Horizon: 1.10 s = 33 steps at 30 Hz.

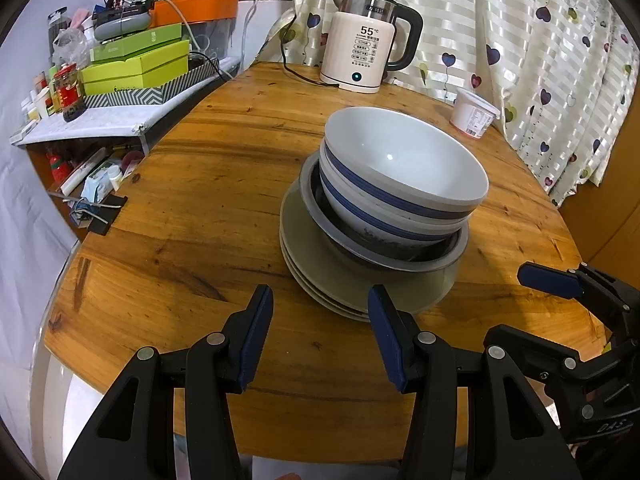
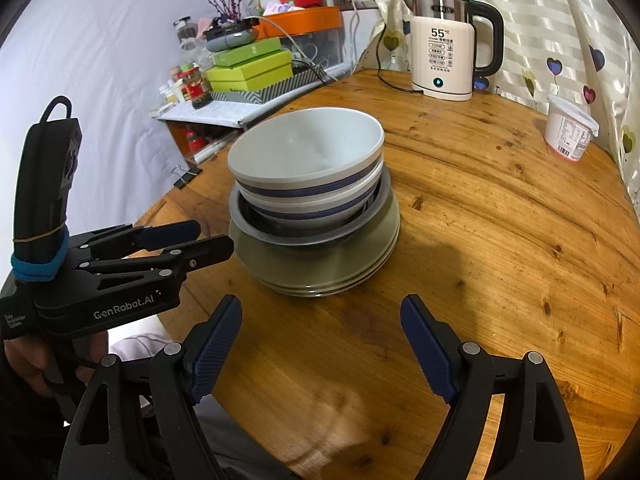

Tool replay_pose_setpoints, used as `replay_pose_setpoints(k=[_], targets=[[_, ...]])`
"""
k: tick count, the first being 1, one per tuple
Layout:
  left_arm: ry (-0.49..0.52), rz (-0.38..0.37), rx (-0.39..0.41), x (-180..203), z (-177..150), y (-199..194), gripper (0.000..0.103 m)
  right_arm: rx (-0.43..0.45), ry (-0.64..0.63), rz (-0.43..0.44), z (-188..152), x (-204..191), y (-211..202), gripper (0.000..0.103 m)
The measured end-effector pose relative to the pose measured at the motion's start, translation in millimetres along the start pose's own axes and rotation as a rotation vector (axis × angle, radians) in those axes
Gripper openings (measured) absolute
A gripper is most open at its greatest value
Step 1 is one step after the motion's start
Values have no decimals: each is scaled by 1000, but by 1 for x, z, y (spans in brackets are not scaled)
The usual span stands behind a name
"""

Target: Organize plates and bowls

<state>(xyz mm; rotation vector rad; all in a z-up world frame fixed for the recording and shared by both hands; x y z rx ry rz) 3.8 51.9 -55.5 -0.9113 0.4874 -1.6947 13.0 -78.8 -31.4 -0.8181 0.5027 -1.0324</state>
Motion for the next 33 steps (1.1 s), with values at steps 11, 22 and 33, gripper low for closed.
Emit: replay_pose_setpoints(k=[11, 22, 33], targets=[[6, 10, -7, -1, -3, 3, 51, -2, 0, 1, 0, 0, 0, 83], [10, 17, -12, -1, -2, 3, 51, -3, 1, 1, -2, -1, 1, 83], [12, 23, -14, -2, -2, 2, 51, -2, 2, 1, -2, 0, 1, 83]])
Point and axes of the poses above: each gripper's, at about its wrist camera, not at the fingertips, and y roughly the way its jaws point, x to its right, z to its top, the point moved 5 cm from there along y, roughly the way its jaws point, and after that the axes turned 13 degrees about -z, right-handed, at the moved point
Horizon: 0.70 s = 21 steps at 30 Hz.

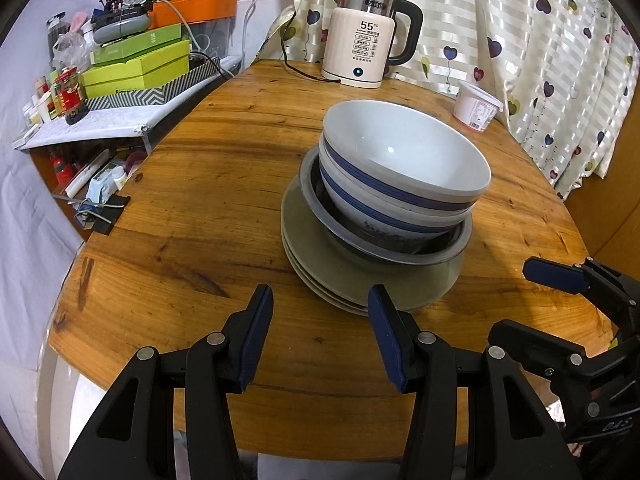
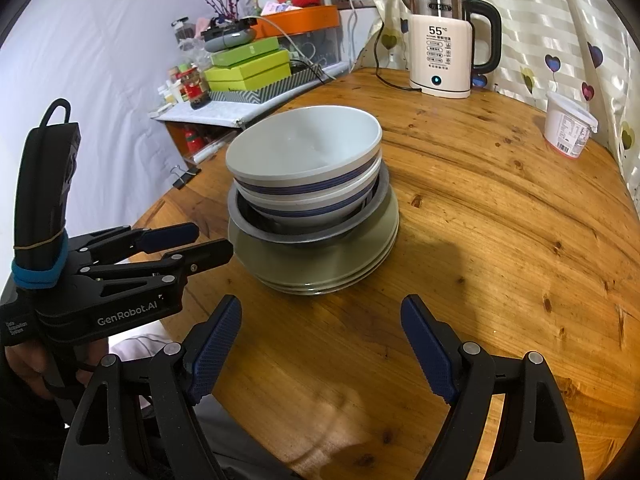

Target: Organize plates and bowls

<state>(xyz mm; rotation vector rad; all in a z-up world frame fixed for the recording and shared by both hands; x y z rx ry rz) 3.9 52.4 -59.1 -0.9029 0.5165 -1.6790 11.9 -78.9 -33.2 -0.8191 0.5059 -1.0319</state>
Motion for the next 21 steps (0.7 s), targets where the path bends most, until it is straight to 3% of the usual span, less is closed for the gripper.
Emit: replay_pose_setpoints(k=[21], targets=[[0, -1, -12, -1, -3, 3, 51, -4, 0, 1, -2, 0, 1, 83]])
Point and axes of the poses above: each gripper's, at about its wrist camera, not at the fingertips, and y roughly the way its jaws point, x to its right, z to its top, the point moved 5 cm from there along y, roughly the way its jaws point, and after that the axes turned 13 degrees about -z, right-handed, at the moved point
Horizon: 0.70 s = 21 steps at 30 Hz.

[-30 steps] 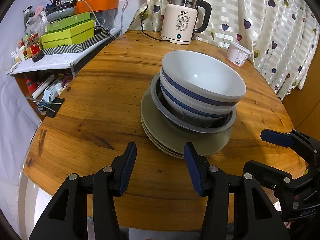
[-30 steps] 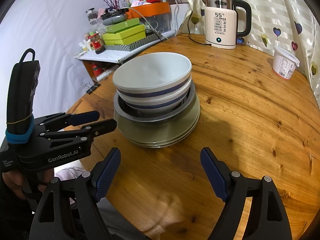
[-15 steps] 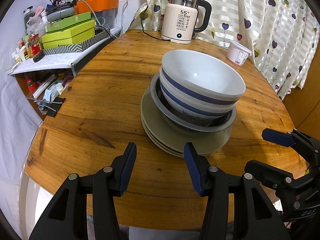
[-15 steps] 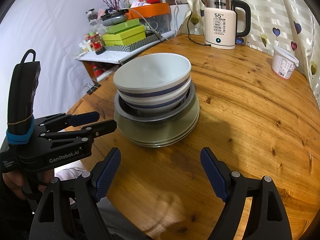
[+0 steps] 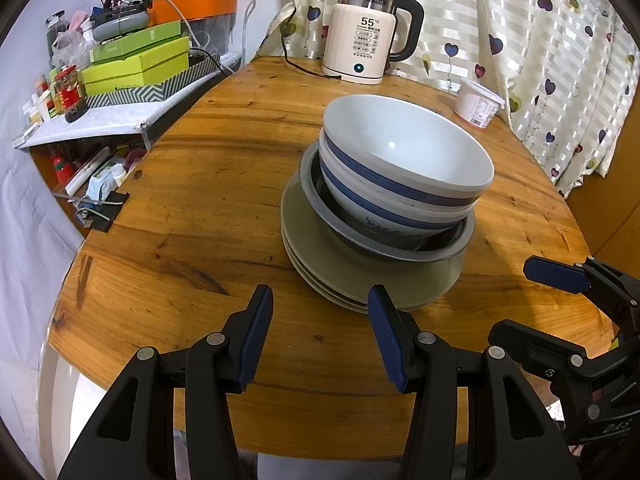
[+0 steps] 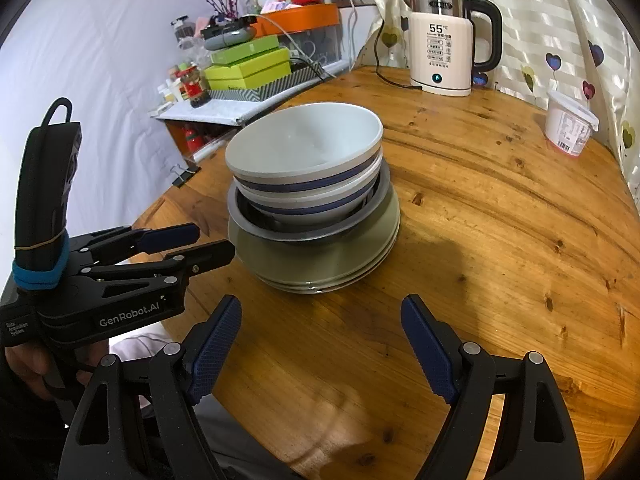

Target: Organize plates and bowls

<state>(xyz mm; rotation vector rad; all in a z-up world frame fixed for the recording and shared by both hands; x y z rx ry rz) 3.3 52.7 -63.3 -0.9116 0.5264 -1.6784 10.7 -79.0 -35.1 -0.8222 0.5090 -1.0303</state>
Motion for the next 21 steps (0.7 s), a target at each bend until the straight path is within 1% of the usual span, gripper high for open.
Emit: replay_pose_setpoints(k=[21], targets=[[5, 5, -7, 0, 0, -1, 51, 8, 2, 1, -1, 1, -5, 83]])
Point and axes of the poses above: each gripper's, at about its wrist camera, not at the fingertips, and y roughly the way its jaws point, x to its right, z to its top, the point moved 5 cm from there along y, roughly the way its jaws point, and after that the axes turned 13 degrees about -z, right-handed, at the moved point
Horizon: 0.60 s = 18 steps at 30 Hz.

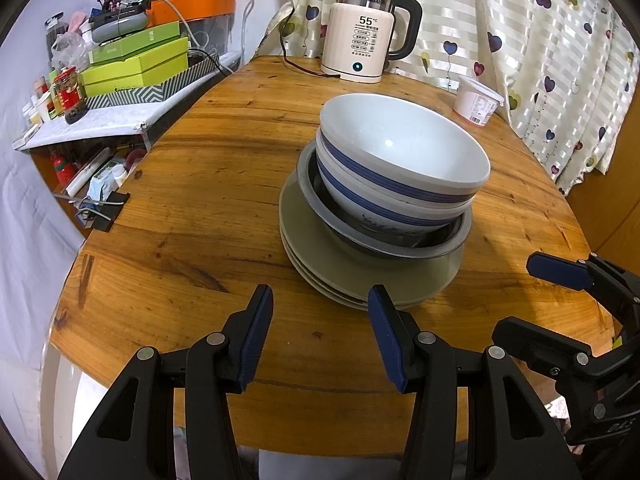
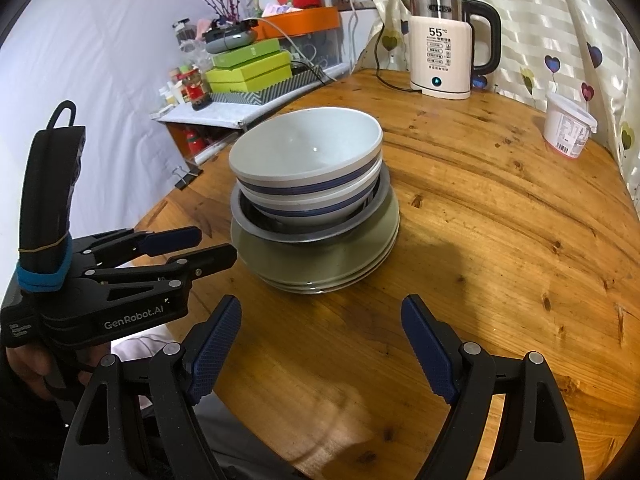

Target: Organize plates and bowls

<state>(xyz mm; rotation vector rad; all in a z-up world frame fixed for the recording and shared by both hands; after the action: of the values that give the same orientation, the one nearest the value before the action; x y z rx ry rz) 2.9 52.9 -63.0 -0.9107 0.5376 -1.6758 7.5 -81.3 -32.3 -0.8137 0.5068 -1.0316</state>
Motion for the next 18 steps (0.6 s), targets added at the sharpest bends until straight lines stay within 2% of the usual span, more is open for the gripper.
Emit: replay_pose_setpoints(k=[18], targets=[[5, -2, -14, 1, 0, 2, 51, -8, -4, 2, 0, -2, 0, 83]])
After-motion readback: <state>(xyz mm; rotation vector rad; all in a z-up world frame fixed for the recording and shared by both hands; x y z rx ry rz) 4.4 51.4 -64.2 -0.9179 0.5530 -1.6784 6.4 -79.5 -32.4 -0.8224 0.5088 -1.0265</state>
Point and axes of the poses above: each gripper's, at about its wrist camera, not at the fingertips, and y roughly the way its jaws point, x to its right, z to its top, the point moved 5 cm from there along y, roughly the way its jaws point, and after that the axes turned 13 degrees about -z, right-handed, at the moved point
